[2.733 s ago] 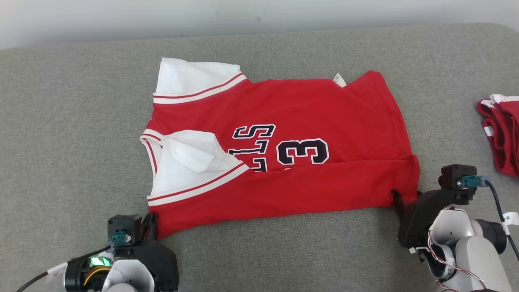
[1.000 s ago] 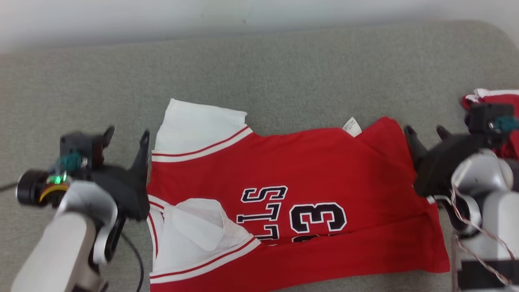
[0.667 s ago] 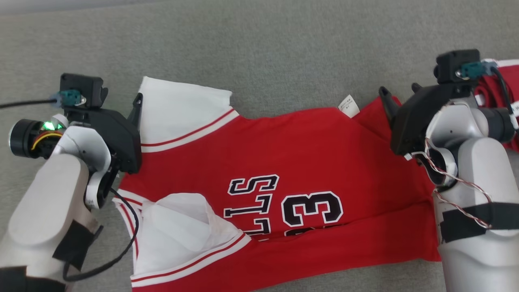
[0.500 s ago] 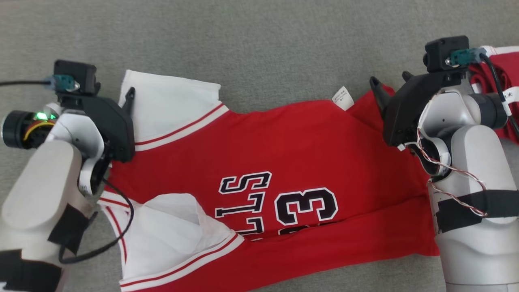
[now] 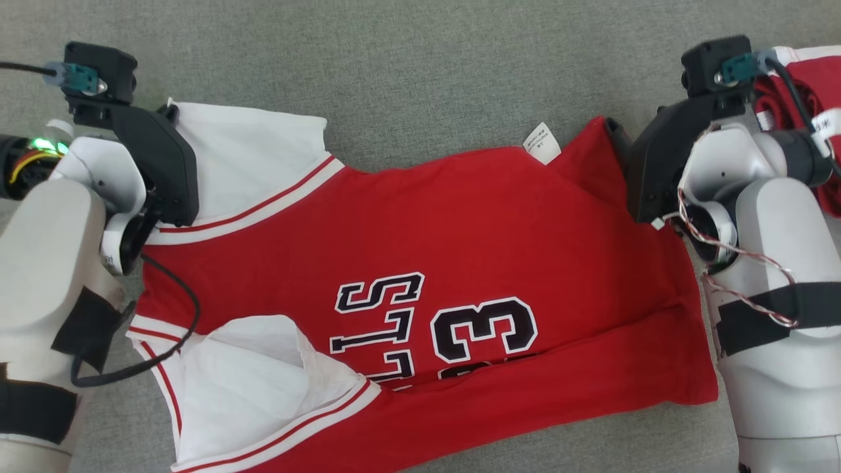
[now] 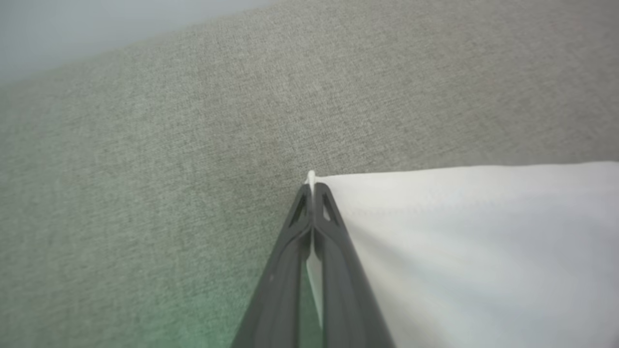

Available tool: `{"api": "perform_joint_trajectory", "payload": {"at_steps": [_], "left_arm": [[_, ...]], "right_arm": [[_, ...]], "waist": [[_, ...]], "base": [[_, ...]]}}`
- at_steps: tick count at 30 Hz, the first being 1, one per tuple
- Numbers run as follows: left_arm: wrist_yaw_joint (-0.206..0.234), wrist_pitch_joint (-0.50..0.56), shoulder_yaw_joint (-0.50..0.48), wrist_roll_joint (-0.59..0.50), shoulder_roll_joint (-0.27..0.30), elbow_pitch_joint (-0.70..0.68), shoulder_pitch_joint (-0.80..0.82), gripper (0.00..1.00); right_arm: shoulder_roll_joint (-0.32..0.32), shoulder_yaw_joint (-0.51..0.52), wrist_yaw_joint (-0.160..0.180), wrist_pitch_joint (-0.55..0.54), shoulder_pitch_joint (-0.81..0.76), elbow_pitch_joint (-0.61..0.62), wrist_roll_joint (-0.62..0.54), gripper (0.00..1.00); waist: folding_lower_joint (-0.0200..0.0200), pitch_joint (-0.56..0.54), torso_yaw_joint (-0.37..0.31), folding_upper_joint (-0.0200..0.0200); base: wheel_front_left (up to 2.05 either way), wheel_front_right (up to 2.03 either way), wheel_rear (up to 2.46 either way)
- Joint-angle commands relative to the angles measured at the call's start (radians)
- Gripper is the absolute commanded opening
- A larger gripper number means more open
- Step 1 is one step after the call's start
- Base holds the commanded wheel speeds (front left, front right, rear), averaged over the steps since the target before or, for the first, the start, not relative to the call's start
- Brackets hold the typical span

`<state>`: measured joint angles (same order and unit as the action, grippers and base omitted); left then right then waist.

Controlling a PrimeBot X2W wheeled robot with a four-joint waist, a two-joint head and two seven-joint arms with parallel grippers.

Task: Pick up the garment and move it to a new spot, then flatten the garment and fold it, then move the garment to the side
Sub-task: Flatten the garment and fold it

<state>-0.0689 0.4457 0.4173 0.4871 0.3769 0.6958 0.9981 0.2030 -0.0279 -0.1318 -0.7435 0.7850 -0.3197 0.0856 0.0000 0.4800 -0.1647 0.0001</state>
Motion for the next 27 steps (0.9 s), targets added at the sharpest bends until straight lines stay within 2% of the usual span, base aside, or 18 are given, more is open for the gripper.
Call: {"api": "perform_joint_trajectory", "payload": {"at_steps": [1, 9, 10, 11, 12, 14, 15, 16, 21, 27], "left_arm": [[0.002, 0.019, 0.005, 0.003, 0.015, 0.009, -0.003, 0.0], [0.01, 0.04, 0.014, 0.004, 0.024, -0.029, 0.015, 0.0], [0.01, 0.044, 0.014, 0.005, 0.025, -0.034, 0.015, 0.0], [0.008, 0.046, 0.015, 0.005, 0.025, -0.038, 0.015, 0.0], [0.009, 0.048, 0.017, 0.005, 0.026, -0.042, 0.014, 0.0], [0.014, 0.044, 0.018, 0.008, 0.022, -0.052, 0.014, 0.0], [0.014, 0.044, 0.019, 0.008, 0.022, -0.055, 0.016, 0.0], [0.014, 0.041, 0.021, 0.007, 0.023, -0.058, 0.016, 0.0], [0.019, 0.015, 0.016, -0.002, 0.041, -0.074, 0.022, 0.0], [0.043, -0.06, -0.003, -0.015, 0.062, -0.09, 0.03, 0.0]], "right_arm": [[0.0, -0.011, 0.003, -0.016, 0.02, 0.0, 0.0, 1.0], [0.025, -0.077, 0.003, -0.152, 0.057, 0.011, 0.061, 1.0], [0.031, -0.086, 0.003, -0.162, 0.06, 0.015, 0.067, 0.96], [0.036, -0.091, 0.003, -0.169, 0.064, 0.017, 0.065, 0.87], [0.042, -0.098, 0.003, -0.175, 0.066, 0.016, 0.064, 0.56], [0.05, -0.103, 0.003, -0.181, 0.07, 0.014, 0.06, 0.36], [0.053, -0.102, 0.003, -0.181, 0.072, 0.014, 0.059, 0.09], [0.056, -0.099, 0.003, -0.177, 0.072, 0.015, 0.058, 0.0], [0.065, -0.033, 0.003, -0.134, 0.07, 0.03, 0.029, 0.0], [0.029, 0.064, 0.003, -0.07, 0.052, 0.029, -0.031, 0.0]], "waist": [[0.0, 0.006, 0.004, -0.0001], [0.0, 0.028, 0.02, -0.0001], [0.0, 0.032, 0.022, -0.0001], [0.0, 0.036, 0.022, -0.0001], [0.0, 0.04, 0.023, -0.0001], [0.0, 0.048, 0.024, -0.0001], [0.0, 0.052, 0.025, -0.0001], [0.0, 0.054, 0.025, -0.0001], [0.0, 0.059, 0.024, -0.0001], [0.0, 0.052, 0.025, -0.0001]], "base": [[0.0, 0.0, 0.0], [0.0, 0.0, 0.0], [0.0, 0.0, 0.0], [0.0, 0.0, 0.0], [0.0, 0.0, 0.0], [0.0, 0.0, 0.0], [0.0, 0.0, 0.0], [0.0, 0.0, 0.0], [0.0, 0.0, 0.0], [0.0, 0.0, 0.0]]}}
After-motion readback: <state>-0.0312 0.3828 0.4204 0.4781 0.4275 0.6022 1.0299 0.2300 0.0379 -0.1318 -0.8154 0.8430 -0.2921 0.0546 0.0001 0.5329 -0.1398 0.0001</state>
